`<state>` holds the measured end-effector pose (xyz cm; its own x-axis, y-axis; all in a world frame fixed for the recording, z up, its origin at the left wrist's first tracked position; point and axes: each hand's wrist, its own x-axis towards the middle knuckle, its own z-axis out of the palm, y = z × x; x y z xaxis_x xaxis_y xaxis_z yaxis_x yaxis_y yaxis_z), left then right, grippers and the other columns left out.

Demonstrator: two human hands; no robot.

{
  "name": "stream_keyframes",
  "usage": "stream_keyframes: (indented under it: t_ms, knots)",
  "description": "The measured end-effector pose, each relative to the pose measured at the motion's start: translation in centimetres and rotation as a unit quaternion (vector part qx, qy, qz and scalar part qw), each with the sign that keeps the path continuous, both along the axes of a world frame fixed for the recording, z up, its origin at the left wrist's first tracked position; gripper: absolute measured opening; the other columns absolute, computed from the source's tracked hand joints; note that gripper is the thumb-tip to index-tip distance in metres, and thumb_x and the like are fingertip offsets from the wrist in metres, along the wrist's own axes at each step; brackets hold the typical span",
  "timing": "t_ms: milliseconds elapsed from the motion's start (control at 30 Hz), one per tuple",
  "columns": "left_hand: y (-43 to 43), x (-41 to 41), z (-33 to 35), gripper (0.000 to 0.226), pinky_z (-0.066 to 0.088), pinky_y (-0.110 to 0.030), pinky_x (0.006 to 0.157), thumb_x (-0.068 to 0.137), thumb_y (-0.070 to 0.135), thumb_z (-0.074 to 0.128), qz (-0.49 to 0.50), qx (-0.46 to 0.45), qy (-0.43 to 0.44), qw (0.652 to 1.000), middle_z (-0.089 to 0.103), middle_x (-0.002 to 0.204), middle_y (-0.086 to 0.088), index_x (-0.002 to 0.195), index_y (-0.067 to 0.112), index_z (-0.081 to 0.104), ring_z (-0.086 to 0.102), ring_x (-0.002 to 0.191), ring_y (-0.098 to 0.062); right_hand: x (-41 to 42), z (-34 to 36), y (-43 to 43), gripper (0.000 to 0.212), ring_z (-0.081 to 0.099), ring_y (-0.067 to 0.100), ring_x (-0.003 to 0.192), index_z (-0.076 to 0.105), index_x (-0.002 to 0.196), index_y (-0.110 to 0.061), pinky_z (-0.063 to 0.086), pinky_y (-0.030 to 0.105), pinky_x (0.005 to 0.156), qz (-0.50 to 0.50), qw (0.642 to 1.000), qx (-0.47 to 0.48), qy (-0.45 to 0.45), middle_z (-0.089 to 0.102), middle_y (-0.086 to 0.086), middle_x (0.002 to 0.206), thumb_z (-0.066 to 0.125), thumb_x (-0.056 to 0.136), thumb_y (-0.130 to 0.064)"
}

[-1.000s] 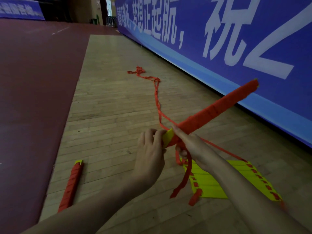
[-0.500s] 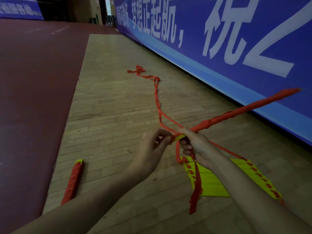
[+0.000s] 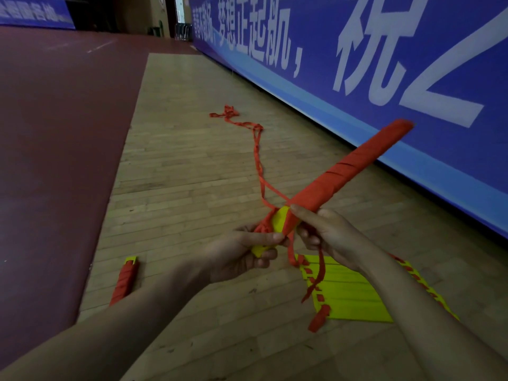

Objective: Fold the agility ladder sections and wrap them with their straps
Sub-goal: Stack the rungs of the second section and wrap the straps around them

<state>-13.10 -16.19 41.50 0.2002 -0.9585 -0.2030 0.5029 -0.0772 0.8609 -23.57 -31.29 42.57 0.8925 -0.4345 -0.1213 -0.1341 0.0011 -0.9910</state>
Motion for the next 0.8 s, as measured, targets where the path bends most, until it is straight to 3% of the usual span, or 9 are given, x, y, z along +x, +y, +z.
stream_keyframes:
  t_ms: [100, 267, 333, 400, 500, 600, 633, 700, 800]
  knots:
    - [-0.2, 0.1, -0.7, 0.024, 0.039, -0.015, 0.043, 0.081, 0.003, 0.06, 0.01, -0.003, -0.048, 0.999, 0.062, 0.083, -0.003, 0.104, 0.01, 0.057, 0.047, 0.052, -0.006, -0.2, -0.4, -0.1, 0.049, 0.026, 0.008, 0.037, 0.053, 0.051, -0.02, 0.019, 0.024, 0.042, -0.005, 0.999, -0.026, 0.027, 0.041, -0.005, 0.041, 0.049, 0.098, -0.032]
    - [-0.4, 0.0, -1.2, 0.029, 0.04, -0.019, 0.045, 0.088, -0.002, 0.059, 0.046, 0.012, -0.163, 0.986, 0.054, 0.085, -0.009, 0.113, 0.011, 0.052, 0.047, 0.053, -0.008, -0.3, -0.7, -0.2, 0.04, 0.025, 0.009, 0.038, 0.048, 0.064, -0.018, 0.017, 0.024, 0.045, -0.034, 0.999, 0.007, 0.029, 0.038, -0.001, 0.047, 0.044, 0.1, -0.035]
    - [-0.5, 0.0, -1.7, 0.028, 0.041, -0.026, 0.047, 0.089, -0.001, 0.06, 0.075, 0.037, -0.265, 0.961, 0.05, 0.078, -0.008, 0.112, 0.012, 0.05, 0.047, 0.055, -0.012, -0.2, -0.7, -0.2, 0.038, 0.025, 0.008, 0.037, 0.048, 0.071, -0.017, 0.019, 0.023, 0.043, -0.034, 0.998, 0.014, 0.048, 0.036, -0.003, 0.046, 0.043, 0.099, -0.041]
    - [-0.5, -0.2, -2.1, 0.029, 0.043, -0.036, 0.055, 0.092, 0.005, 0.059, 0.094, 0.061, -0.426, 0.898, 0.051, 0.077, -0.008, 0.118, 0.01, 0.047, 0.051, 0.063, -0.023, 0.2, -0.8, 0.1, 0.041, 0.024, 0.008, 0.037, 0.053, 0.08, -0.016, 0.02, 0.021, 0.041, -0.032, 0.996, 0.008, 0.085, 0.035, -0.004, 0.047, 0.044, 0.095, -0.053]
    - [-0.6, -1.1, -2.8, 0.038, 0.043, -0.039, 0.079, 0.097, 0.015, 0.052, 0.105, 0.109, -0.655, 0.741, 0.057, 0.112, -0.012, 0.132, 0.009, 0.039, 0.058, 0.093, -0.032, 0.8, -1.0, 0.6, 0.046, 0.023, 0.007, 0.037, 0.052, 0.074, -0.019, 0.018, 0.019, 0.038, -0.038, 0.992, -0.035, 0.113, 0.033, -0.003, 0.049, 0.045, 0.09, -0.062]
    - [-0.6, -1.9, -4.0, 0.037, 0.049, -0.047, 0.068, 0.099, 0.018, 0.045, 0.118, 0.089, -0.775, 0.614, 0.048, 0.116, -0.009, 0.132, 0.019, 0.029, 0.06, 0.086, -0.036, 1.0, -1.6, 0.8, 0.045, 0.023, 0.007, 0.037, 0.041, 0.059, -0.023, 0.017, 0.019, 0.038, -0.05, 0.991, -0.08, 0.096, 0.028, -0.002, 0.051, 0.053, 0.091, -0.051]
    - [-0.6, -2.0, -4.4, 0.039, 0.05, -0.046, 0.066, 0.097, 0.019, 0.048, 0.123, 0.075, -0.782, 0.607, 0.048, 0.113, -0.01, 0.131, 0.021, 0.027, 0.06, 0.083, -0.036, 0.9, -1.7, 0.9, 0.045, 0.022, 0.008, 0.039, 0.038, 0.058, -0.023, 0.016, 0.019, 0.039, -0.048, 0.992, -0.079, 0.091, 0.026, -0.003, 0.051, 0.054, 0.092, -0.047]
    - [-0.6, -1.8, -4.6, 0.046, 0.048, -0.04, 0.077, 0.097, 0.028, 0.051, 0.128, 0.046, -0.759, 0.637, 0.047, 0.115, -0.009, 0.136, 0.018, 0.031, 0.057, 0.095, -0.03, 0.8, -2.0, 0.9, 0.044, 0.021, 0.007, 0.039, 0.037, 0.058, -0.022, 0.014, 0.02, 0.04, -0.042, 0.995, -0.042, 0.079, 0.025, -0.006, 0.049, 0.055, 0.094, -0.04]
    - [-1.0, -1.8, -3.3, 0.044, 0.036, -0.028, 0.094, 0.099, 0.037, 0.045, 0.141, 0.049, -0.632, 0.76, 0.046, 0.117, -0.007, 0.135, 0.012, 0.039, 0.048, 0.11, -0.018, 0.7, -1.9, 0.7, 0.04, 0.022, 0.003, 0.037, 0.042, 0.059, -0.019, 0.015, 0.017, 0.037, -0.046, 0.998, 0.022, 0.037, 0.026, -0.009, 0.045, 0.057, 0.094, -0.031]
